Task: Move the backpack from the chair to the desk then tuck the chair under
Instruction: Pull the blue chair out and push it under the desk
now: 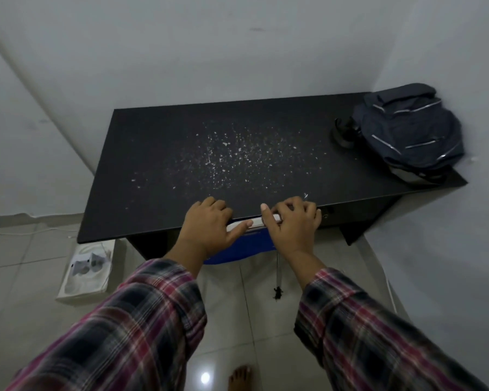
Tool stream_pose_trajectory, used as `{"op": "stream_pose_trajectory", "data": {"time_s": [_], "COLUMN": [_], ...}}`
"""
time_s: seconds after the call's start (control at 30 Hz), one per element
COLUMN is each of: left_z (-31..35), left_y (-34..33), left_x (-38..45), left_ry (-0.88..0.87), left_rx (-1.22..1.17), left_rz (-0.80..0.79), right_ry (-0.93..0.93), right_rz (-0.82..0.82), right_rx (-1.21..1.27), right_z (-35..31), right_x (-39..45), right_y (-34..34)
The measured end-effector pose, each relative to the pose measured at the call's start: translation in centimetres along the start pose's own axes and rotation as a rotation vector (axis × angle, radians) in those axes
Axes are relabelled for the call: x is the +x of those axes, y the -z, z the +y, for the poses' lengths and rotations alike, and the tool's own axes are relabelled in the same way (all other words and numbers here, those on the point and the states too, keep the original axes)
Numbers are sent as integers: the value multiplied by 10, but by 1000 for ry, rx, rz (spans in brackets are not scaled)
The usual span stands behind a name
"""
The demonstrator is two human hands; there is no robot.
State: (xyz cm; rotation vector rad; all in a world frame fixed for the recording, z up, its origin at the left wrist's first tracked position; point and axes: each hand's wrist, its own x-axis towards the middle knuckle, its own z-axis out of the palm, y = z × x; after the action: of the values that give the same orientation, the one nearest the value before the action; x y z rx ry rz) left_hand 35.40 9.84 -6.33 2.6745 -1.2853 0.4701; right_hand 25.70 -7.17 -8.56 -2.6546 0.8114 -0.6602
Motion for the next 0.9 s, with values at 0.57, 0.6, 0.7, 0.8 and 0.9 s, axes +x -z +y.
{"op": "stream_pose_trajectory", "data": {"time_s": [0.57,0.6,0.7,0.8,0.9], "left_z": [37,40,42,46,56], "left_y": [1,3,10,13,17], "left_x": [-44,-47,-58,-65,-68], "left_ry": [438,446,400,374,435], "left_rx": [59,58,23,-11,-21], "left_rz": [-16,-23,-57,-100,-92], "right_ry": [404,396,336,302,331], "right_rz": [-233,-231,-199,-121,-153], "right_rx": [-20,-23,-31,-53,-26], "right_z": [34,35,39,43,46], "right_x": [-1,-7,-29,-44,-41], "right_y": [28,29,33,34,37]}}
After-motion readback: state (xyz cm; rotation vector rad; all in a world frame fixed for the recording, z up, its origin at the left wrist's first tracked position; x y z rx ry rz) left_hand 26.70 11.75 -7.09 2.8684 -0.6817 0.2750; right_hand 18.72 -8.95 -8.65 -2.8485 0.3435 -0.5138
